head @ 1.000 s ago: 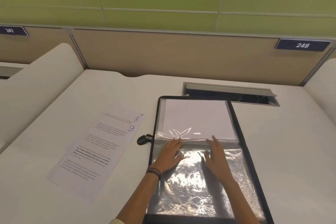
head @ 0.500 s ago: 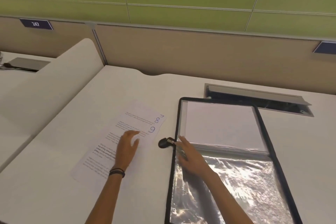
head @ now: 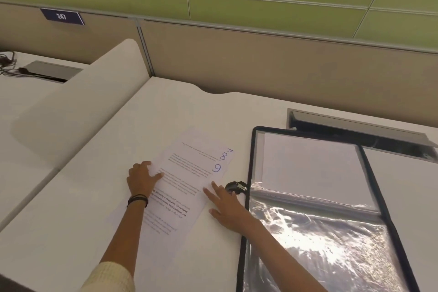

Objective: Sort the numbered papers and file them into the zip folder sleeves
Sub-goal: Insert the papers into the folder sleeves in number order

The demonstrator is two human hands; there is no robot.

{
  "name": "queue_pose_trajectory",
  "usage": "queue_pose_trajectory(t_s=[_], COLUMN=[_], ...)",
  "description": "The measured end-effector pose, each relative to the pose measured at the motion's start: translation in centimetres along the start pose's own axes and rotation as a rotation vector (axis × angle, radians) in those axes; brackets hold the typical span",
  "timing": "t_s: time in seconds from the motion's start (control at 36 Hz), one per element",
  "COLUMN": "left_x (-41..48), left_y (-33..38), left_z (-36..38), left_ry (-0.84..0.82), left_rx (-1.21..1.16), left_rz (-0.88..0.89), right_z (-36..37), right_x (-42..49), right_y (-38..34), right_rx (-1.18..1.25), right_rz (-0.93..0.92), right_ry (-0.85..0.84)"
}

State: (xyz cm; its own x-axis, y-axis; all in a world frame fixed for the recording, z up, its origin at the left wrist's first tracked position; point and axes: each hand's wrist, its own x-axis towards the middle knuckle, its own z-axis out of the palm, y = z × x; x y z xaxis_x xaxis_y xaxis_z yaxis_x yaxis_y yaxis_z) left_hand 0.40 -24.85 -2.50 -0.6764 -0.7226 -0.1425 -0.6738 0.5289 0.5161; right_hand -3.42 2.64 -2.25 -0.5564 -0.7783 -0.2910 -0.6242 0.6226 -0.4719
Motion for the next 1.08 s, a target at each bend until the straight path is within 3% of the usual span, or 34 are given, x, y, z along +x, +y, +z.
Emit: queue_pose_trajectory(t_s=[0.11,0.28,0.36,0.58,1.08], left_x=[1.0,2.2,2.3,1.7,1.1], left_y=[0.6,0.7,0.6,0.9,0.9], left_z=[-0.4,-1.0,-1.5,-2.2,-3.6], left_ry=[-0.075,-0.168,-0.145,-0.076,-0.05], left_rx=[0.035,-0.106,-0.24,-0.192,-0.318], left_rz=[-0.037,-0.049,-0.028,0.025,0.029], right_z=[0.8,0.0,-0.2,0.0,0.0], right_x=[0.5,0.8,0.7,0.8,0.2], right_y=[-0.7,-0.6,-0.6,-0.4,-0.4], right_rx=[-0.168,-0.151,-0.139,-0.136,-0.217], right_rz=[0.061,0.066,0.061,0.057,0.085], right_ry=[-0.051,-0.109,-0.116,-0.11,-0.074])
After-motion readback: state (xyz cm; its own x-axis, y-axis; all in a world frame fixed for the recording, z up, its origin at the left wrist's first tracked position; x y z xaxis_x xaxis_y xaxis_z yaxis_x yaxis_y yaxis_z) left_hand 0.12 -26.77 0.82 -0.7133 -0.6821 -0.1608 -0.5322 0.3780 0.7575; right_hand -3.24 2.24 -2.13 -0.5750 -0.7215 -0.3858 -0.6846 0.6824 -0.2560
